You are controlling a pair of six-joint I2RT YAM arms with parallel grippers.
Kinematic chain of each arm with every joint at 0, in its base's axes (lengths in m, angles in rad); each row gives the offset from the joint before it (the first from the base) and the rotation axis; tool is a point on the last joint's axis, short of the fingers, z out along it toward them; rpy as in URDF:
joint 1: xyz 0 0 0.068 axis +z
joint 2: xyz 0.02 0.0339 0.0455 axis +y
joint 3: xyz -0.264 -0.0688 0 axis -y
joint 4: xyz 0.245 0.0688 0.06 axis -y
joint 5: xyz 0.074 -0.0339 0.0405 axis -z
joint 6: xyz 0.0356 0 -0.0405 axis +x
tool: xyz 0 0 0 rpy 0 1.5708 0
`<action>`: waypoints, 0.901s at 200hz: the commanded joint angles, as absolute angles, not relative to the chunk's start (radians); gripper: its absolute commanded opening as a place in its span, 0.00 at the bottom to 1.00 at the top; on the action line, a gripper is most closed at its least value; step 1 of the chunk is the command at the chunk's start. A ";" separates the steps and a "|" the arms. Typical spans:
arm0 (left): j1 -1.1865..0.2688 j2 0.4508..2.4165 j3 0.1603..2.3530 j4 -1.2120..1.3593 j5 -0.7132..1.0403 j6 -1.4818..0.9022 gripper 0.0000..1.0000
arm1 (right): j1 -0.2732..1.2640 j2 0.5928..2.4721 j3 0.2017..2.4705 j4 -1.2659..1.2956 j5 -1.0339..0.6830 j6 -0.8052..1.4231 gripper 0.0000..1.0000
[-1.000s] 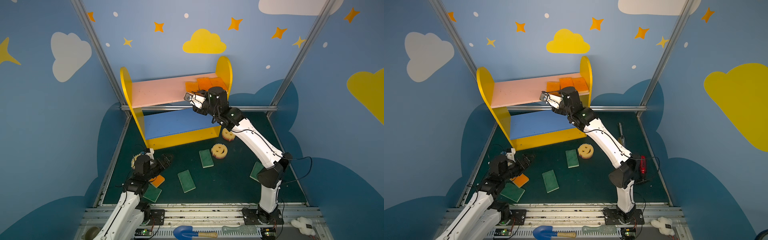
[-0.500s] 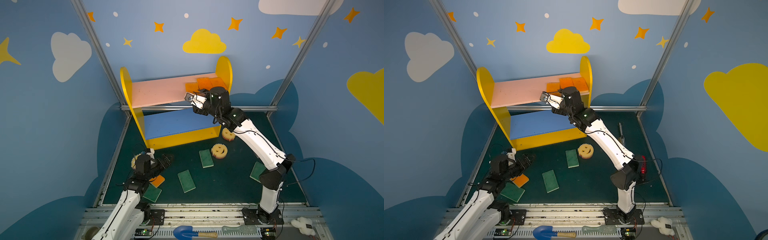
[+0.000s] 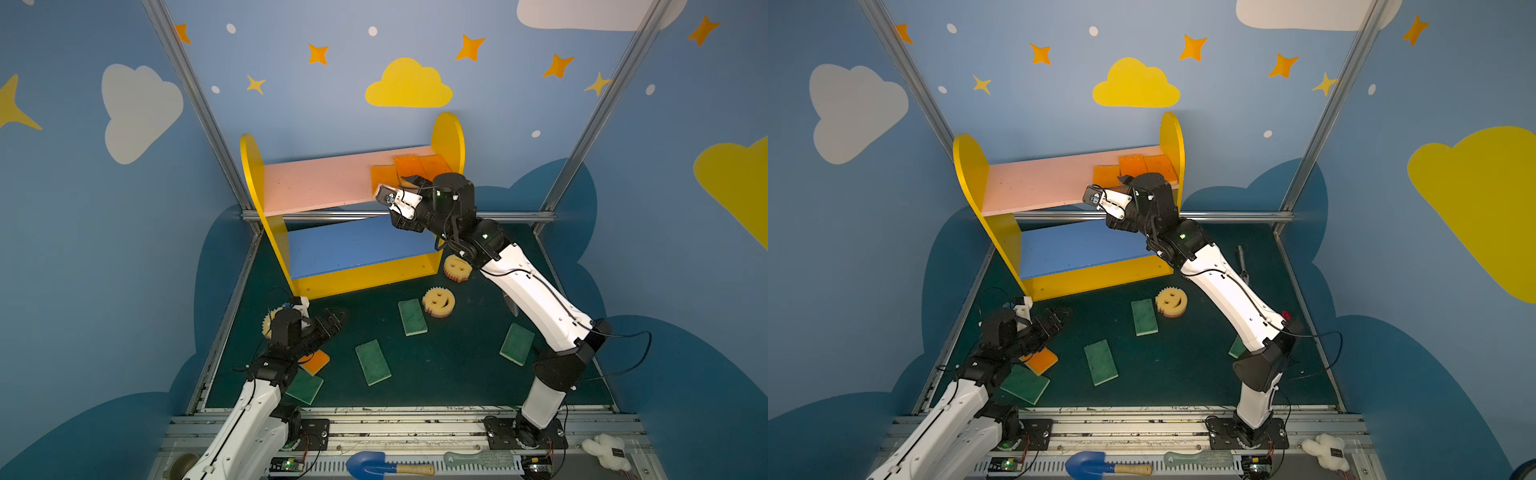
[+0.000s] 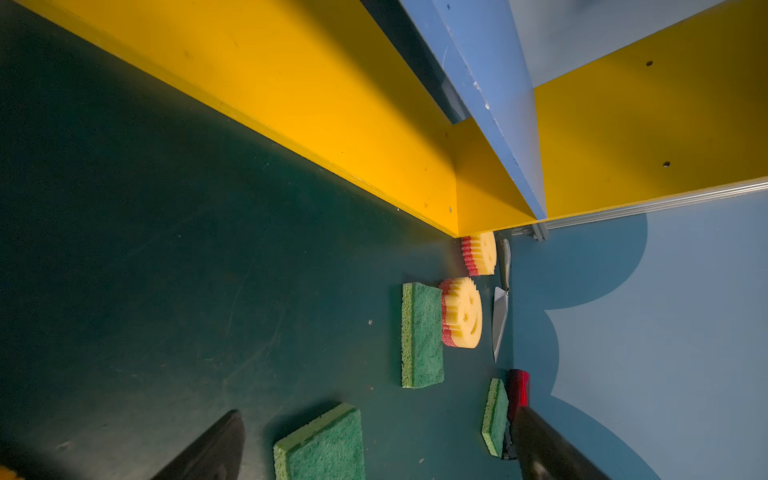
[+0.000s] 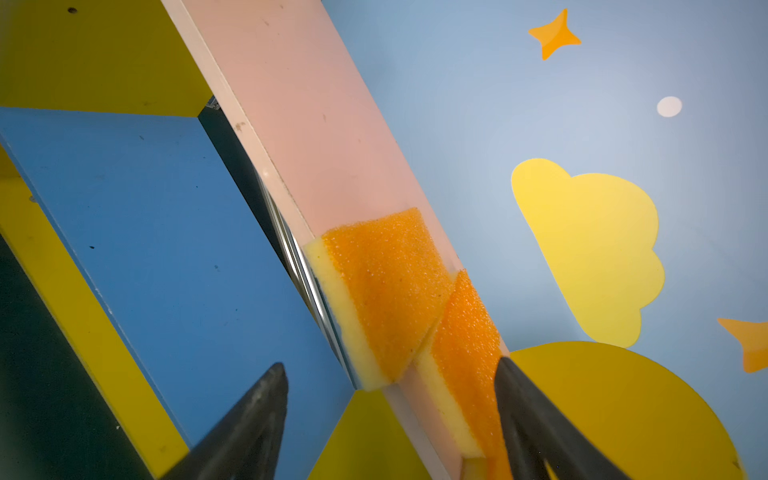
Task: Place and organize the cleaning sponges onto the shelf
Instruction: 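Slide the sponge along the pink shelf toward the other sponges with the right gripper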
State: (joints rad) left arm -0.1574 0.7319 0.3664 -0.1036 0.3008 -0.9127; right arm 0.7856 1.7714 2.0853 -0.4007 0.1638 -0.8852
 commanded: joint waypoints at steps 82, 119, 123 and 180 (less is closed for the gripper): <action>-0.156 0.714 0.372 -0.090 0.311 -0.904 0.99 | 0.793 1.809 2.147 -0.370 0.149 -0.826 0.77; -0.156 0.716 0.369 -0.089 0.309 -0.900 0.99 | 0.784 1.852 2.190 -0.368 0.170 -0.815 0.77; -0.157 0.716 0.370 -0.088 0.309 -0.900 0.99 | 0.784 1.856 2.195 -0.367 0.170 -0.815 0.77; -0.157 0.722 0.371 -0.086 0.308 -0.897 0.99 | 0.768 1.902 2.238 -0.335 0.223 -0.803 0.77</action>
State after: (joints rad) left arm -0.1574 0.7200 0.3664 -0.1032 0.3023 -0.9127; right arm 0.7780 1.8889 2.1921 -0.3733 0.1902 -0.8288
